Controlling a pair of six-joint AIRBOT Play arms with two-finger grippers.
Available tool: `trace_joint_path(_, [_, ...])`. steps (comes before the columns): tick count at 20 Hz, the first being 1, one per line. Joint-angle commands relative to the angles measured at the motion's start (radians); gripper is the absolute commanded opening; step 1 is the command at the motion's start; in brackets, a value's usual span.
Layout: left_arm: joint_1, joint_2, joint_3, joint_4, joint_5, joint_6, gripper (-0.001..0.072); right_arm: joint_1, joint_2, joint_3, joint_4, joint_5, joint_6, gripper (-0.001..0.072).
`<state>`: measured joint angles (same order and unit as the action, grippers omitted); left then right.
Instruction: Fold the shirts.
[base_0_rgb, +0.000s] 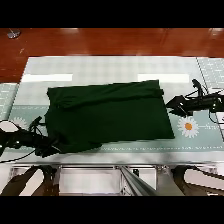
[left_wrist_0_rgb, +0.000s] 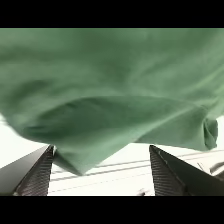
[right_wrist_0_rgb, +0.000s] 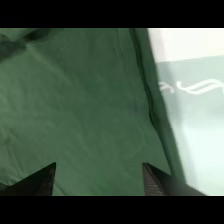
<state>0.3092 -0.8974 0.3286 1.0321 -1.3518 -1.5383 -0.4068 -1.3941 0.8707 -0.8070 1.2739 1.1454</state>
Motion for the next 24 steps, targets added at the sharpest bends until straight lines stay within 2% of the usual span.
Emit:
trace_joint_path(1, [-0.079, 0.006, -0.024, -0.065, 0.05, -0.02, 0.0705, -0.002, 0.002, -0.007, 0.006, -0.002, -0.006, 0.0618])
trace_joint_path(3, [-0.135, 0.006, -0.024, -0.072, 0.081, -0.019, 0.0695, -0.006, 0.002, -0.006, 0.005, -0.003, -0.002, 0.0618])
trace_joint_path(4, [-0.151, 0.006, -0.023, -0.072, 0.099, -0.019, 0.0403, -0.018, 0.002, -0.006, 0.004, -0.001, -0.002, 0.0618])
trace_joint_path(5, [-0.155, 0.007, -0.023, -0.074, 0.111, -0.011, 0.0041, -0.037, 0.002, -0.006, 0.003, 0.008, 0.003, 0.0618])
trace_joint_path(7, [-0.154, 0.007, -0.022, -0.084, 0.11, 0.017, 0.0017, -0.096, 0.002, -0.006, -0.027, 0.056, 0.015, 0.0618])
trace_joint_path(9, [-0.154, 0.007, -0.022, -0.084, 0.11, 0.027, 0.0018, -0.149, 0.002, -0.007, -0.153, 0.132, 0.065, 0.0618])
trace_joint_path(11, [-0.154, 0.007, -0.022, -0.084, 0.11, 0.027, 0.0017, -0.158, 0.002, -0.007, -0.315, 0.176, 0.167, 0.0618])
trace_joint_path(14, [-0.154, 0.007, -0.022, -0.087, 0.109, 0.027, 0.0018, -0.158, 0.002, -0.007, -0.403, 0.241, 0.217, 0.0618])
trace_joint_path(17, [-0.154, 0.007, -0.022, -0.091, 0.109, 0.027, 0.0018, -0.149, 0.002, -0.05, -0.405, 0.266, 0.23, 0.0618])
trace_joint_path(21, [-0.154, 0.007, -0.022, -0.092, 0.106, 0.027, 0.0018, -0.056, 0.001, -0.133, -0.339, 0.174, 0.2, 0.0618])
trace_joint_path(24, [-0.154, 0.007, -0.022, -0.095, 0.103, 0.027, 0.0018, 0.012, 0.001, -0.133, -0.318, 0.168, 0.192, 0.0618])
